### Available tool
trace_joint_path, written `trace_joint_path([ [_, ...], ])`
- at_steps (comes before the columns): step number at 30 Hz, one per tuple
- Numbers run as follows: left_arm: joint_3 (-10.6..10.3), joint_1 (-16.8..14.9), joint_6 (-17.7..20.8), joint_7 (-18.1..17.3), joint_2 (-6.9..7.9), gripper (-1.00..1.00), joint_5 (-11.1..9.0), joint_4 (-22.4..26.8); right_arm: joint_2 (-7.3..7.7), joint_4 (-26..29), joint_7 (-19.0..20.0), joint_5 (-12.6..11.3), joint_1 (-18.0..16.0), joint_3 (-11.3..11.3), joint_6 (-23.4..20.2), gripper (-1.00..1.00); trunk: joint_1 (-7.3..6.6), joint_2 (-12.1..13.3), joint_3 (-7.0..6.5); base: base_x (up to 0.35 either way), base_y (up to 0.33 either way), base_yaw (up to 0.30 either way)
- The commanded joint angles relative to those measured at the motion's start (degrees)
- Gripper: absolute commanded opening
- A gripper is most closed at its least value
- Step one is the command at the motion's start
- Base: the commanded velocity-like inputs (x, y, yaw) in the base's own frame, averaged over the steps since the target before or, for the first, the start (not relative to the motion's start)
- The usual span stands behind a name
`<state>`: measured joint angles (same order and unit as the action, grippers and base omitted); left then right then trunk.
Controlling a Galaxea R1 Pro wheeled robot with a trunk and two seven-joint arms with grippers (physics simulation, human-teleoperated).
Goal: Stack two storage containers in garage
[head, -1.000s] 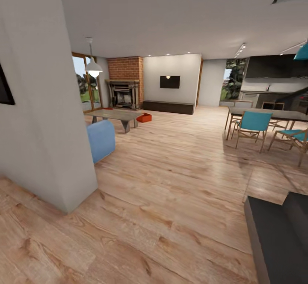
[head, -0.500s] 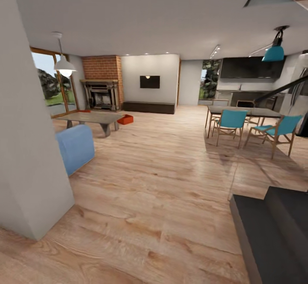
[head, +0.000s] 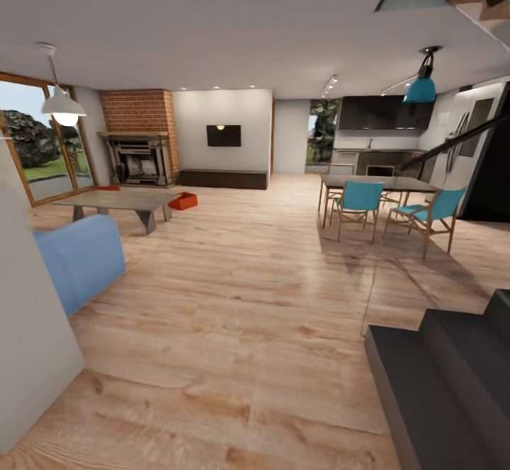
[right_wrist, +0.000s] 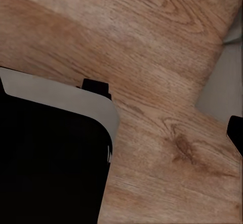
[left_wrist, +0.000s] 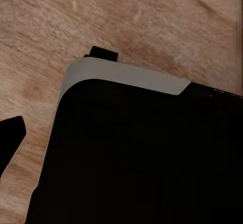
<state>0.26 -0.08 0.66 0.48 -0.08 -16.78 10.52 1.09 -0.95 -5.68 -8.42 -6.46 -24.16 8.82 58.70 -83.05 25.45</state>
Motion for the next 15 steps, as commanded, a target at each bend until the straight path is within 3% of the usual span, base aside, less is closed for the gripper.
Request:
trace_joint_path([
  [1, 0.01, -0.01, 0.06, 0.05, -0.01, 1.00, -0.36, 0.06, 0.01, -0.10, -0.02, -0.54, -0.05, -0.48, 0.26, 1.00, 0.03, -0.03, 0.06, 0.322, 0.000, -0.013],
  [15, 0.01, -0.01, 0.13, 0.05, -0.01, 1.00, -0.36, -0.15, 0.38, -0.10, 0.05, -0.46, -0.05, -0.54, 0.33, 1.00, 0.03, -0.03, 0.06, 0.322, 0.000, -0.001],
])
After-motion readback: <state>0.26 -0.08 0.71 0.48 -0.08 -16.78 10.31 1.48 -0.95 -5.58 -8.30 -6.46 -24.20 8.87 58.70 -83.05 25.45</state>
